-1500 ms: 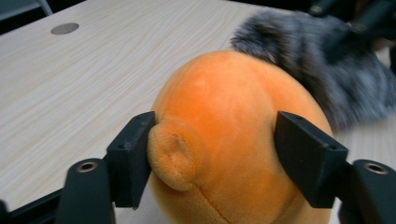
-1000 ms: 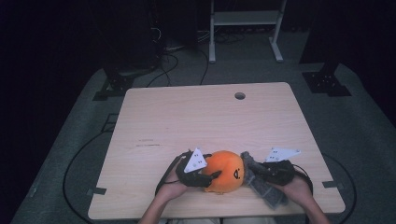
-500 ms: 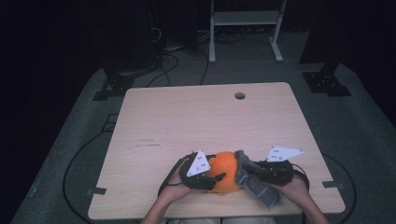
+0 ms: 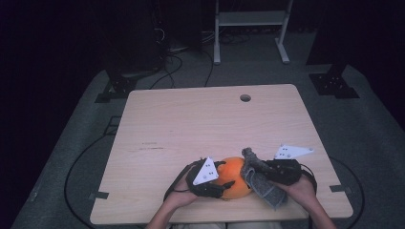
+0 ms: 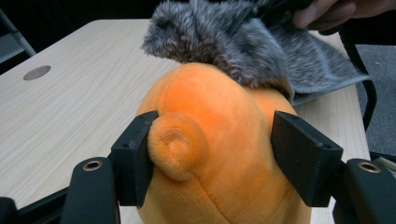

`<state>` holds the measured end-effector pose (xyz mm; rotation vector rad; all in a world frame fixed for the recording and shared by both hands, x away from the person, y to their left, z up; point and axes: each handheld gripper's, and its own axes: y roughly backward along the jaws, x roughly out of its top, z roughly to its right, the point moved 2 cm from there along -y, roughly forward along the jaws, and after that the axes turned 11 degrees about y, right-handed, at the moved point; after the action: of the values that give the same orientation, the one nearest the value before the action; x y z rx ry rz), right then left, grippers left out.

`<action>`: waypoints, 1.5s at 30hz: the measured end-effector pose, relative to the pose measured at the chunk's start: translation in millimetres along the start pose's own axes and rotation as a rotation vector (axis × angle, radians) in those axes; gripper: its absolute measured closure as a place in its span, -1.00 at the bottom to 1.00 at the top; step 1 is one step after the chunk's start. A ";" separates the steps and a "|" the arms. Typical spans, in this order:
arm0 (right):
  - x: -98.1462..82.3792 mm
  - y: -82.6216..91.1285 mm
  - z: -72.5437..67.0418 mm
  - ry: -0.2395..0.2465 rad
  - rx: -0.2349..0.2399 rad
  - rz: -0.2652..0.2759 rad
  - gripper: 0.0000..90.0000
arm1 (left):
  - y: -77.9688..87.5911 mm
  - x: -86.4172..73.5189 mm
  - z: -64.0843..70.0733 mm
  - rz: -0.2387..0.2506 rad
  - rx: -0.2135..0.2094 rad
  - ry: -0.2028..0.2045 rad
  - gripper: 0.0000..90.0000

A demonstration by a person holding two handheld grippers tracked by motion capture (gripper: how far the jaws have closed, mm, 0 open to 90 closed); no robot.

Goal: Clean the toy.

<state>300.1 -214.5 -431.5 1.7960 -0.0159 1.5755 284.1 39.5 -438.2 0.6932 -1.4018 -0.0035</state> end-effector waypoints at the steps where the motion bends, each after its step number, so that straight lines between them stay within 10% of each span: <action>1: 0.0 0.0 0.0 0.000 0.000 0.000 0.68 | -0.6 0.3 0.8 -0.001 0.001 -0.008 -0.26; 7: 13.9 -7.0 -13.0 0.076 0.042 0.031 0.68 | 2.1 1.7 0.0 -0.011 -0.009 -0.014 -0.31; 12: 3.3 -4.4 -8.8 0.075 0.028 0.036 0.68 | 8.6 3.1 -18.6 -0.037 -0.033 0.145 -0.63; 18: -0.7 -6.2 -3.7 0.077 0.015 0.043 0.67 | 2.2 -1.3 -14.4 -0.020 -0.024 0.131 -0.13; 23: 4.5 0.9 0.3 0.042 -0.036 0.014 0.69 | -0.3 -0.1 -8.9 -0.018 -0.010 0.089 -0.12; 27: 15.3 -1.7 -18.4 0.152 -0.031 0.023 0.69 | 1.4 0.5 -9.3 -0.028 -0.025 0.080 -0.34; 32: 1.3 -1.7 -7.1 0.100 -0.026 0.018 0.68 | 3.6 1.7 -15.2 -0.049 -0.029 0.157 -0.46; 39: 9.2 10.3 -4.9 0.084 -0.063 0.036 0.68 | -0.2 3.2 -4.7 -0.021 -0.011 0.079 -0.11; 45: 40.1 4.1 -38.7 0.222 -0.004 0.049 0.69 | -2.7 7.6 10.8 -0.036 -0.004 -0.025 -0.10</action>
<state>275.2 -179.5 -395.7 1.6191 0.0425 1.8007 276.9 29.5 -432.6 0.7173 -1.4127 -0.0433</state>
